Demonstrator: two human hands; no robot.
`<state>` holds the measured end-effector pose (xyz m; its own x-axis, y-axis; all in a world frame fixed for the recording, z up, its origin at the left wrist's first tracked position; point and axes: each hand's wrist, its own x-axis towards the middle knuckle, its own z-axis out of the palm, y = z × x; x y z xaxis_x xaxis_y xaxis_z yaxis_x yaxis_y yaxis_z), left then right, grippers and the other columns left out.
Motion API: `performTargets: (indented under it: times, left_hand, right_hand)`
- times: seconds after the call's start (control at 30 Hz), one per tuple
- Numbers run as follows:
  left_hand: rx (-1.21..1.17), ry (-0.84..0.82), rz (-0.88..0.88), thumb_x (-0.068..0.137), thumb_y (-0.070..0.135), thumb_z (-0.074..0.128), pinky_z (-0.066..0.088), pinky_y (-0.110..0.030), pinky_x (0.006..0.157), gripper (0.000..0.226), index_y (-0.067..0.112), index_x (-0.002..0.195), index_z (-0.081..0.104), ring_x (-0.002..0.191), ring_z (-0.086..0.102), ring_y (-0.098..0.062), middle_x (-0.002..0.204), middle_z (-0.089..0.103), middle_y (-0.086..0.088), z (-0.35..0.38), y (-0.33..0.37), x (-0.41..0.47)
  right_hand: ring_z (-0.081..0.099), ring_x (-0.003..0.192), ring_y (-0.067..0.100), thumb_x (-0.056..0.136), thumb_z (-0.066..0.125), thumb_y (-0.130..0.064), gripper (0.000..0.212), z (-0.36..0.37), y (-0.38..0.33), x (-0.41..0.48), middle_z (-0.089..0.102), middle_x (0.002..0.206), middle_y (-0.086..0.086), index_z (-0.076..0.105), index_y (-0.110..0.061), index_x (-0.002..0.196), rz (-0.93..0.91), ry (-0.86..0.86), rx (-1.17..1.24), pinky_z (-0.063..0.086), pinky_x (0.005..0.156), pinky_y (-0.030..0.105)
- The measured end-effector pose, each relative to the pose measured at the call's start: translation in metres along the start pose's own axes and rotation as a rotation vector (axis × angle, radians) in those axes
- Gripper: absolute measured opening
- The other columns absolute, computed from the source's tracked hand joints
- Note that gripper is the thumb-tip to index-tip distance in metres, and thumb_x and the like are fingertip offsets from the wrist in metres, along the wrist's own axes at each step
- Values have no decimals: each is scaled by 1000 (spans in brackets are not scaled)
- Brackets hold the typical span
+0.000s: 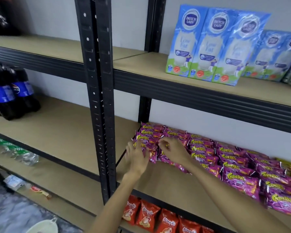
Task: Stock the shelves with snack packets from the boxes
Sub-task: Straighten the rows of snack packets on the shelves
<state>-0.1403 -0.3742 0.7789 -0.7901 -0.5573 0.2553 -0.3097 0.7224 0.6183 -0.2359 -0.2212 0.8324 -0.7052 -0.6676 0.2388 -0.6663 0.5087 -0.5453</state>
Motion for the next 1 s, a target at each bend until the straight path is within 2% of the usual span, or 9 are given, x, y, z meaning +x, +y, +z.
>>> performTargets:
  times: [0.1,0.2,0.3,0.43,0.53,0.63,0.8,0.93,1.0]
  left_hand:
    - [22,-14,-68,97,53,49,43,-40,99,64,22,149,30,124,40,-28,139,34,-15,6,-4,1]
    - [74,-94,-100,94,61,48,31,-48,115,84,24,158,8,146,20,-37,160,8,-21,16,-12,0]
    - [134,-98,-87,94,68,39,23,-48,117,88,23,159,1,150,13,-36,163,2,-21,23,-16,-1]
    - [154,-83,-100,94,70,37,25,-51,114,86,22,159,7,150,17,-34,163,11,-20,27,-18,2]
    - [156,-71,-100,93,68,42,28,-57,110,85,21,158,15,148,22,-36,161,20,-21,29,-19,5]
    - [168,-83,-100,93,68,43,24,-59,112,85,22,158,14,149,20,-34,161,20,-19,33,-22,10]
    - [183,-79,-89,89,74,27,22,-60,114,88,23,159,10,150,18,-33,162,18,-17,37,-28,15]
    - [183,-42,-103,89,78,24,34,-62,105,87,22,155,29,141,37,-36,154,38,-19,40,-29,15]
    - [189,-48,-96,89,77,31,32,-60,106,86,22,155,29,142,35,-35,155,36,-19,41,-30,14]
  right_hand:
    - [62,116,20,98,61,-39,36,5,-2,31,61,131,0,62,-18,127,17,-26,-88,47,101,29]
    - [37,142,23,95,59,-50,65,13,-3,61,35,157,7,37,-24,151,57,-169,-202,33,116,41]
    - [19,151,30,94,59,-54,80,22,2,83,16,165,11,16,-31,158,84,-301,-262,26,120,51]
    - [15,151,36,93,53,-61,86,34,13,101,3,167,11,7,-31,159,138,-429,-408,24,119,57]
    - [12,151,40,94,49,-64,86,44,20,108,1,166,13,2,-34,159,182,-467,-434,22,120,59]
    - [11,151,41,94,47,-65,83,48,24,112,2,166,13,1,-38,158,200,-459,-420,22,119,61]
    - [16,150,41,93,49,-64,81,52,27,114,7,166,13,6,-40,157,195,-437,-377,25,118,60]
    - [20,150,36,94,53,-61,81,49,25,116,14,165,11,12,-34,159,183,-431,-356,24,120,54]
    - [23,149,35,94,52,-61,81,45,20,116,18,165,11,15,-31,159,182,-424,-354,26,120,53]
